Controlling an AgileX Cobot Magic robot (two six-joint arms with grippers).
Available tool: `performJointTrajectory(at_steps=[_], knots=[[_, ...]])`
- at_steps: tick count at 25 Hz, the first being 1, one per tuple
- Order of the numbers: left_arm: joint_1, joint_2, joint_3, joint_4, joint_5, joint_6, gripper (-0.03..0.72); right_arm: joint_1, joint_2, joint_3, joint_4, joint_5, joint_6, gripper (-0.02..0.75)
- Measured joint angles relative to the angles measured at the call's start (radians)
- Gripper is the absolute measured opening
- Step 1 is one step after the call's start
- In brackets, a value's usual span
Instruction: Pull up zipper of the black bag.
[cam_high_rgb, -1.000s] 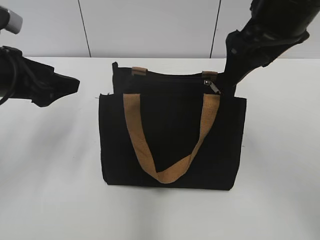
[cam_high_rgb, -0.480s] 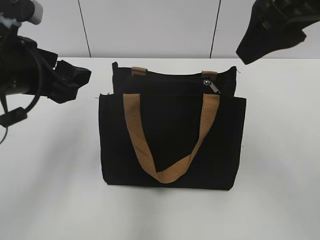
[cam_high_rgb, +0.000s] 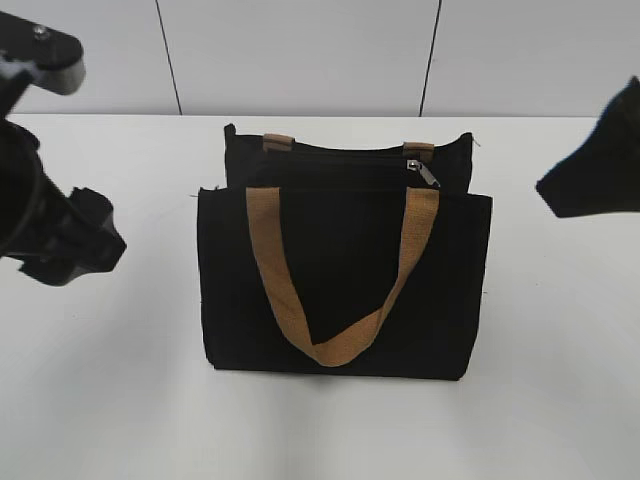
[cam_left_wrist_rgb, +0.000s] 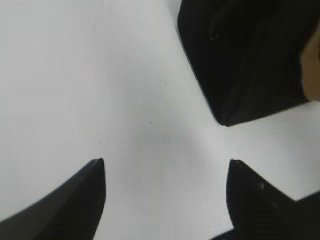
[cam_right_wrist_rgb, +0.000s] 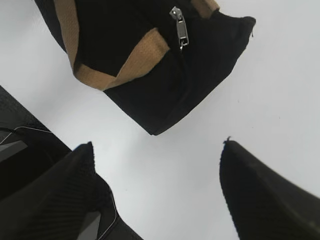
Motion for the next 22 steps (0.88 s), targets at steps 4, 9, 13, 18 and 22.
performJointTrajectory(at_steps=[4, 9, 13, 18, 22], knots=[[0.0, -0.135, -0.017, -0.103, 0.142, 0.144, 0.561, 0.0, -0.151, 0.108, 0.0, 0.043, -0.001, 0.587], [0.0, -0.336, 0.03, -0.203, 0.285, 0.235, 0.561, 0.0, -0.378, 0.247, 0.0, 0.136, -0.002, 0.587], [-0.001, -0.536, 0.108, -0.253, 0.32, 0.245, 0.561, 0.0, -0.534, 0.331, 0.001, 0.144, -0.001, 0.587], [-0.001, -0.756, 0.24, -0.278, 0.328, 0.249, 0.561, 0.0, -0.703, 0.427, 0.0, 0.147, 0.01, 0.587], [-0.001, -0.875, 0.316, -0.278, 0.316, 0.249, 0.561, 0.0, -0.784, 0.522, 0.0, 0.147, 0.013, 0.587]])
